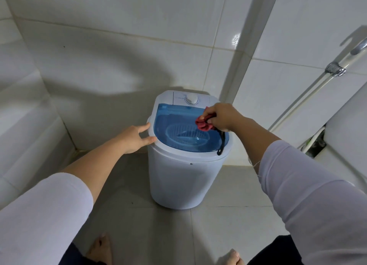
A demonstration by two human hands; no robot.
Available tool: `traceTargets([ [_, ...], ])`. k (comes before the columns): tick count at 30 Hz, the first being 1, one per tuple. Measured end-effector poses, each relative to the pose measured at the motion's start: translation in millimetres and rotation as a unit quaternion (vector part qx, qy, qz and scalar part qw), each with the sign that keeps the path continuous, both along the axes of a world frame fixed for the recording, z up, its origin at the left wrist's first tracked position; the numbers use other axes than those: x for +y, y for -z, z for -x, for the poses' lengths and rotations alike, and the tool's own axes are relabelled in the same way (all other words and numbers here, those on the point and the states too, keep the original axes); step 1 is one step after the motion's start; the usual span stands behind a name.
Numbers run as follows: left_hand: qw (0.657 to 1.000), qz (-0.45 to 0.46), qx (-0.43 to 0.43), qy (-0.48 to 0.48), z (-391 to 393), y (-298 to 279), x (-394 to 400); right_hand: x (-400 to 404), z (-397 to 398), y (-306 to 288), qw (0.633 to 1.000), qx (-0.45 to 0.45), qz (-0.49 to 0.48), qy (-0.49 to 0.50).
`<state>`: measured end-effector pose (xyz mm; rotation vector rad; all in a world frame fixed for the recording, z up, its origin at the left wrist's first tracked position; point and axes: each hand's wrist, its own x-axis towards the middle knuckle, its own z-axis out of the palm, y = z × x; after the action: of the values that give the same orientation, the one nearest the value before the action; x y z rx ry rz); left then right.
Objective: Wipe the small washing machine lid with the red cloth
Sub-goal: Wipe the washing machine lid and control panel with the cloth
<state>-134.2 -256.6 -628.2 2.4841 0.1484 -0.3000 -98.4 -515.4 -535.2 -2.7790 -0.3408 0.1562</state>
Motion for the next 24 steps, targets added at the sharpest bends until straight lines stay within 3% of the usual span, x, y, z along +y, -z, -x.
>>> traceTargets([
  [8, 0.998, 0.039, -0.038, -0.036, -32, -11, 9, 77, -4, 7, 0.99, 0.0, 0.038, -0.133],
  [16, 0.996, 0.082, -0.032, -0.017, -49, -3, 6, 102, -4, 16, 0.976, 0.032, 0.114, -0.184],
  [24, 0.997, 0.017, -0.075, -0.018, -55, 4, 5, 93, 9, 15, 0.964, 0.039, 0.141, -0.224],
])
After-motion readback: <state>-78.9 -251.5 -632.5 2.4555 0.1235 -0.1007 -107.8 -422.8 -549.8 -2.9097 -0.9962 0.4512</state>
